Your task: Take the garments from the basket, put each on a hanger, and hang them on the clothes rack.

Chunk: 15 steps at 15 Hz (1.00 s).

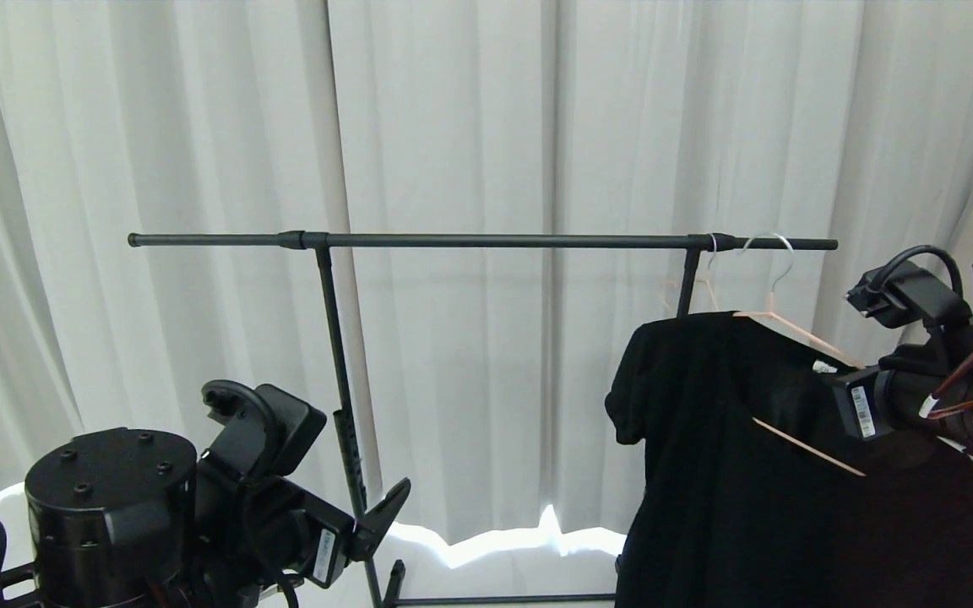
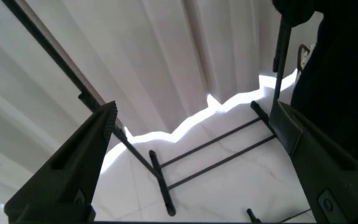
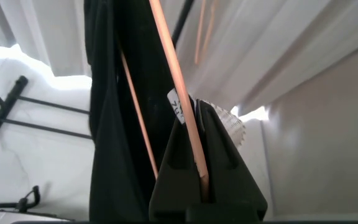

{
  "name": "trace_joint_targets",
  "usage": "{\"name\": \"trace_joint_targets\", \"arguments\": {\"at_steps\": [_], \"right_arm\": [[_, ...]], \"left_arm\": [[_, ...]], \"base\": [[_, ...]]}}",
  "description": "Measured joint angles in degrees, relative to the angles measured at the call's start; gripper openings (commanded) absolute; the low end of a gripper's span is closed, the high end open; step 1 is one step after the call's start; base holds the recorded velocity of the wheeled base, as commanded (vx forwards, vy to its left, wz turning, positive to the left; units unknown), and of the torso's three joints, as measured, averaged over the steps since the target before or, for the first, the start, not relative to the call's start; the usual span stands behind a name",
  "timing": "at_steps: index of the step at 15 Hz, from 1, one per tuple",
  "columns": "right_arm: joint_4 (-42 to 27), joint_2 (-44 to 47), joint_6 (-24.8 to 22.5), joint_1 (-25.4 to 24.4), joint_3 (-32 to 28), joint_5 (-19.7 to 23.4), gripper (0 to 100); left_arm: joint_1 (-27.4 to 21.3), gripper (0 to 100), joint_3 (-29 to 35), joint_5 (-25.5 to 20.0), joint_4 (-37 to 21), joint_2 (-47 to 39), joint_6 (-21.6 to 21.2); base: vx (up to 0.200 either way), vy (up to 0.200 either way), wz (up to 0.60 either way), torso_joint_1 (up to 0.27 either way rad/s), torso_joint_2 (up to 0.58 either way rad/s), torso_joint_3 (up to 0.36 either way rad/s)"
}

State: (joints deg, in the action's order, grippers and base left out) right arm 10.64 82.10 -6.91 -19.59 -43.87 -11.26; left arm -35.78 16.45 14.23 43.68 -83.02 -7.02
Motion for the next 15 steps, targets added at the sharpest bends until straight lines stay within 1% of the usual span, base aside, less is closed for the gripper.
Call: {"name": "trace_joint_targets", "arguments": {"at_steps": [5, 8, 9, 15], "right_arm": [[0.79, 2.65, 4.21, -2.93, -0.33, -0.37, 0], [5.52, 5.52, 7.38, -4.94, -0.37, -3.86, 0], [7.12, 6.46, 7.86, -5.57, -0.41, -4.28, 0], [7.88, 8.89, 8.24, -6.4, -1.4, -4.33, 0]], "left_arm": [[0.0, 100, -0.27, 0.09, -0.02, 0.13, 0.22], [0.01, 100, -0.62, 0.0, 0.0, 0.27, 0.18], [0.01, 100, -0.63, 0.02, -0.02, 0.27, 0.18], [0.04, 100, -0.79, -0.02, -0.02, 0.27, 0.16]], "base": [[0.2, 0.0, 0.0, 0.003, 0.0, 0.003], [0.2, 0.0, 0.0, 0.004, 0.01, 0.002], [0.2, 0.0, 0.0, 0.002, 0.01, 0.002], [0.2, 0.0, 0.0, 0.002, 0.0, 0.003]]}}
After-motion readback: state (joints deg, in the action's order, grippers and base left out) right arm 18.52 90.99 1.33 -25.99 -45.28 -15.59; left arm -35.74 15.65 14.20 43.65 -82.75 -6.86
